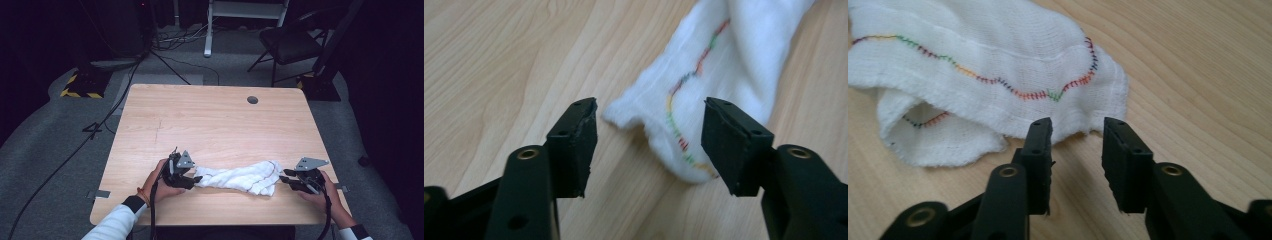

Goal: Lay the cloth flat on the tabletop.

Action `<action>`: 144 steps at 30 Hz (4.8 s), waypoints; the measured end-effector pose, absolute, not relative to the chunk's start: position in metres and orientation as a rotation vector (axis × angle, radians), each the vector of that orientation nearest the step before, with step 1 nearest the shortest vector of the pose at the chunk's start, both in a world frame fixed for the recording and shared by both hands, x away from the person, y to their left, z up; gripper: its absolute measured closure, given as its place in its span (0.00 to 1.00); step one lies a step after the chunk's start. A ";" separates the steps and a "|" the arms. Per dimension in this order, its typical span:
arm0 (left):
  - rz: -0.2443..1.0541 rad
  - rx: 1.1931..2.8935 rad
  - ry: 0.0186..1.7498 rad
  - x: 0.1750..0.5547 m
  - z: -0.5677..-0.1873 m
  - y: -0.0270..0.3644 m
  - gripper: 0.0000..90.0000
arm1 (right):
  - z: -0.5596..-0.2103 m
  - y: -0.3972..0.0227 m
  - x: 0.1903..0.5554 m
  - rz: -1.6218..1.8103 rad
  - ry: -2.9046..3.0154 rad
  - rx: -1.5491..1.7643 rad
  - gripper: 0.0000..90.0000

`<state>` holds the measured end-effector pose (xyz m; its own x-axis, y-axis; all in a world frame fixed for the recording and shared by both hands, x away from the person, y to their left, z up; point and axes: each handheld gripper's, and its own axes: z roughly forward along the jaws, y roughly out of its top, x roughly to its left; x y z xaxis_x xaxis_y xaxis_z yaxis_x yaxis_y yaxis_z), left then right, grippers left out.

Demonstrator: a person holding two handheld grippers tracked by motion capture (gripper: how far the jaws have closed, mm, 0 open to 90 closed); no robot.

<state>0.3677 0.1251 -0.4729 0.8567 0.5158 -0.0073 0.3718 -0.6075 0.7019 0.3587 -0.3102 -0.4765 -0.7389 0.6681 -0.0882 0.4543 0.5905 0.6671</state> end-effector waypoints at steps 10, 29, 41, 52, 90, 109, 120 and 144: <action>0.069 2.350 0.447 0.374 -0.476 0.076 0.37 | -0.486 -0.302 0.373 0.901 2.487 0.972 0.51; 0.023 2.408 0.314 0.377 -0.479 0.065 0.86 | -0.483 -0.276 0.407 0.859 2.499 0.836 0.97; 0.298 2.246 0.478 0.402 -0.434 0.090 0.90 | -0.428 -0.272 0.429 0.986 2.216 0.828 0.98; 0.273 2.388 0.360 0.367 -0.452 0.094 0.89 | -0.431 -0.282 0.390 1.086 2.347 0.728 0.98; 0.159 2.376 0.718 0.393 -0.487 0.137 0.52 | -0.484 -0.281 0.389 0.903 2.588 0.916 0.61; 0.364 2.222 0.751 0.445 -0.449 0.144 0.94 | -0.440 -0.281 0.416 0.919 2.265 0.836 0.94; 0.344 2.273 0.805 0.414 -0.460 0.165 0.93 | -0.434 -0.297 0.365 1.104 2.386 0.638 0.94; 0.172 2.298 0.603 0.424 -0.449 0.102 0.37 | -0.478 -0.314 0.347 0.916 2.513 0.823 0.88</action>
<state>0.4243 0.1024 -0.4492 0.8803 0.4714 -0.0541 0.3718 -0.6145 0.6958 0.3473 -0.3142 -0.4779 -0.7735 0.6232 -0.1151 0.4028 0.6237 0.6699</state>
